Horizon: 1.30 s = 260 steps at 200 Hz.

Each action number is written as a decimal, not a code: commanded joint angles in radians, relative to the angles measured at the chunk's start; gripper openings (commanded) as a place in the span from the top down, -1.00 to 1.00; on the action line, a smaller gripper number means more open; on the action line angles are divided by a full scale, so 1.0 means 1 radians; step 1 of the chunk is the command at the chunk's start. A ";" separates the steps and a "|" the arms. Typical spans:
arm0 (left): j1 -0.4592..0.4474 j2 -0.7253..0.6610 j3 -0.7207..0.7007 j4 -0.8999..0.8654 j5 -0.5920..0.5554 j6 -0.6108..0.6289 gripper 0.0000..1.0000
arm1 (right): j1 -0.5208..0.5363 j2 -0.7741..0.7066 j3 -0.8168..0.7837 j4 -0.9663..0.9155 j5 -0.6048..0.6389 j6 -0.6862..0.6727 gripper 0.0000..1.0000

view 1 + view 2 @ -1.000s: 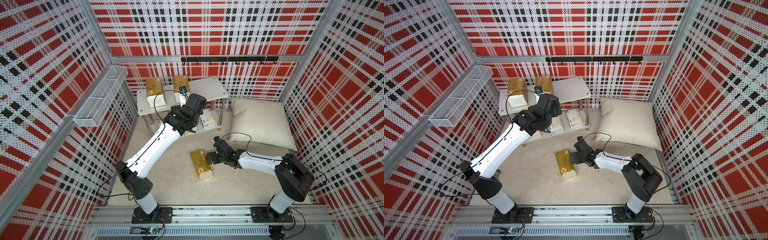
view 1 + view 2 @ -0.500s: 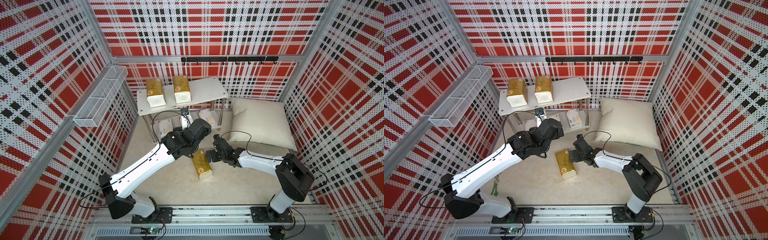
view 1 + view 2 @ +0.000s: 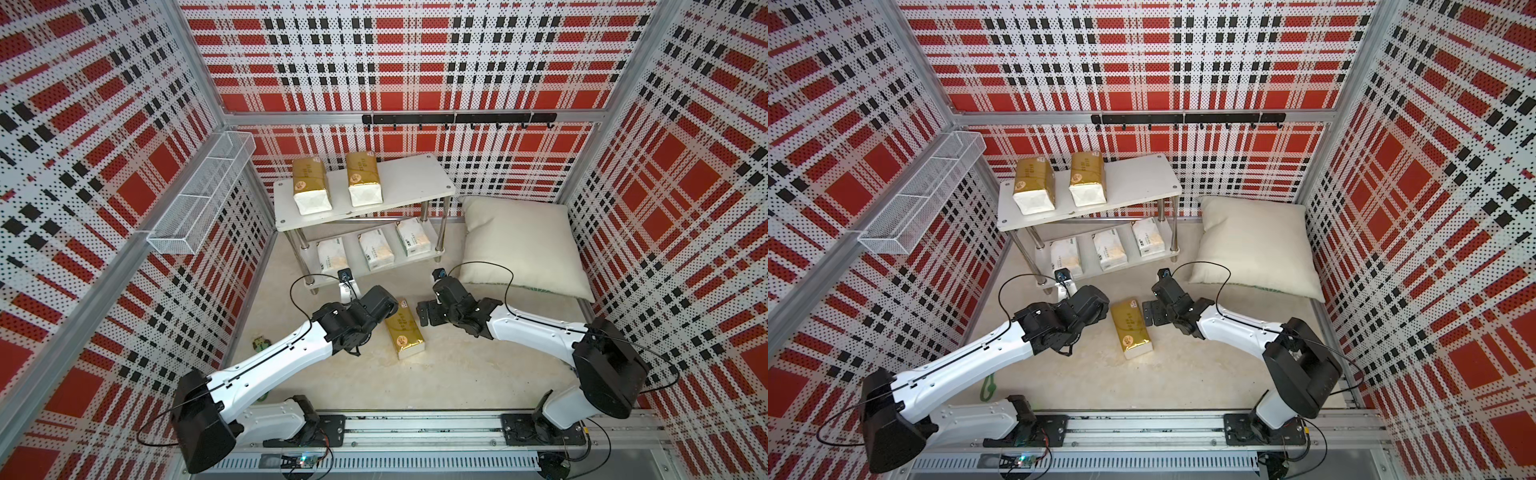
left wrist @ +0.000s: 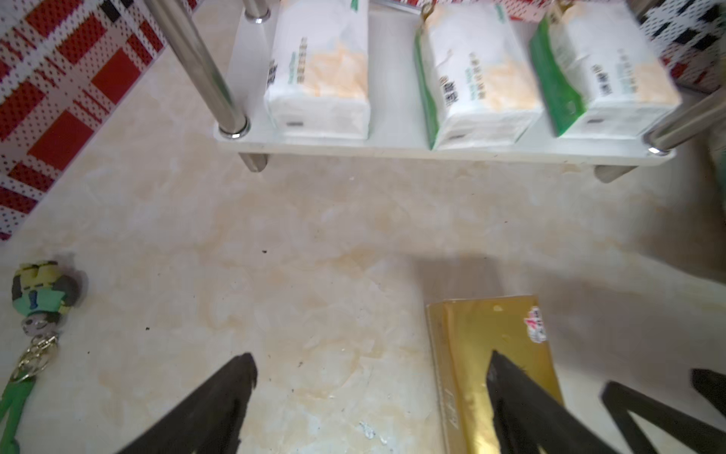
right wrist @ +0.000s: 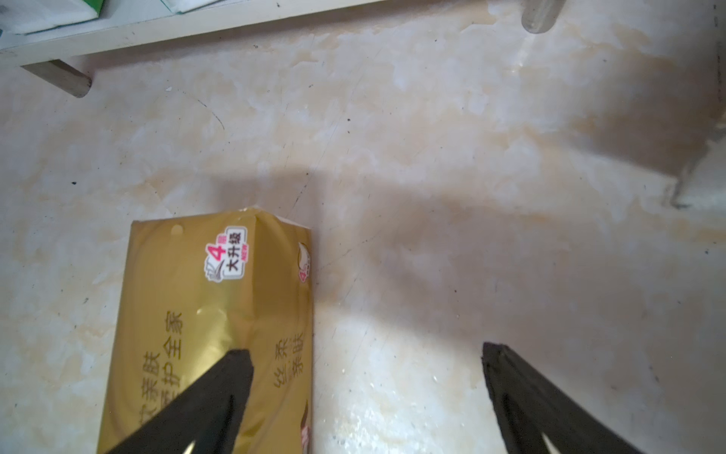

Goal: Place the tissue boxes on the shelf by color
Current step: Pick up the box of tissues from the center of the board.

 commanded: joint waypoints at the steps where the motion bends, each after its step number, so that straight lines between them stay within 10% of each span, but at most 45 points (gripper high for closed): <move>1: 0.047 -0.056 -0.066 0.103 0.084 -0.008 -0.92 | 0.035 -0.070 -0.048 -0.003 0.012 -0.011 -1.00; 147: 0.215 -0.021 -0.202 0.237 0.201 0.097 -0.91 | 0.377 -0.192 -0.158 0.059 0.268 0.133 -1.00; 260: 0.292 -0.073 -0.199 0.242 0.213 0.136 -0.91 | 0.421 -0.021 -0.116 0.200 0.309 0.083 -1.00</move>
